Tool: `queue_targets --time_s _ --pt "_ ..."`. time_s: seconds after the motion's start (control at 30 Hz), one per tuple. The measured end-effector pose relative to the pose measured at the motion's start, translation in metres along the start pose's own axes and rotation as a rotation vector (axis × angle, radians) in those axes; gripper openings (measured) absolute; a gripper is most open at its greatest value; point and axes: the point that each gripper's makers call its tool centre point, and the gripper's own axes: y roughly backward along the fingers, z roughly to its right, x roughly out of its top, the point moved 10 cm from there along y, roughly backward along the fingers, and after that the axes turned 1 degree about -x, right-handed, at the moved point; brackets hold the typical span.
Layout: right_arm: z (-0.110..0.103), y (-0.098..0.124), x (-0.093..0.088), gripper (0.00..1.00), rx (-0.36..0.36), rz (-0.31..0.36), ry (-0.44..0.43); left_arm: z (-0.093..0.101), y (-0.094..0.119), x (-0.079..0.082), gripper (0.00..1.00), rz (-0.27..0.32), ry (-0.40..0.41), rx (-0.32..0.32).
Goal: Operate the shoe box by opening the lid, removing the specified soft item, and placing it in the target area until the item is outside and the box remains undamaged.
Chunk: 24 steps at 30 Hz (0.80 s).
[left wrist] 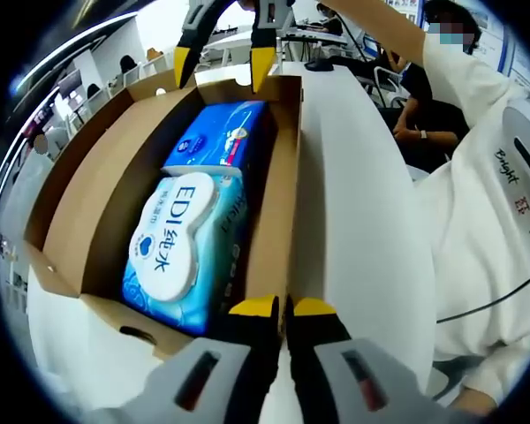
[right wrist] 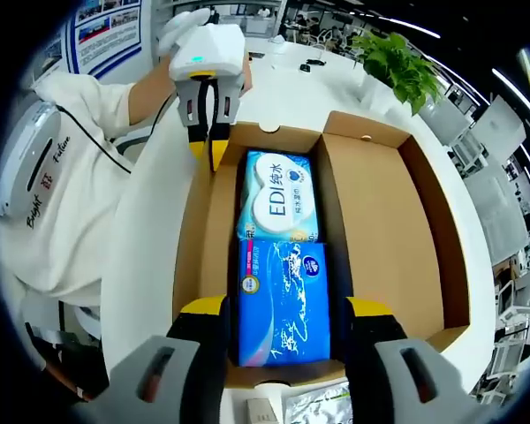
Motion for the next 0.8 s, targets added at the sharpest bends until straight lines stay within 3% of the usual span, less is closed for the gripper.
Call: queue_targets --time_s 0.2,0.57,0.8 --pt "0.003 -0.017 0.001 0.52 0.005 -0.08 0.007 0.0 0.0 0.0 0.03 -0.004 0.002 -0.001" --pt "0.005 -0.026 0.006 0.52 -0.009 -0.109 0.05 -0.001 0.001 -0.001 0.03 0.006 -0.003 -0.001" --pt "0.008 -0.033 0.006 0.51 0.003 -0.115 0.031 -0.001 0.001 -0.001 0.03 0.004 -0.004 -0.006"
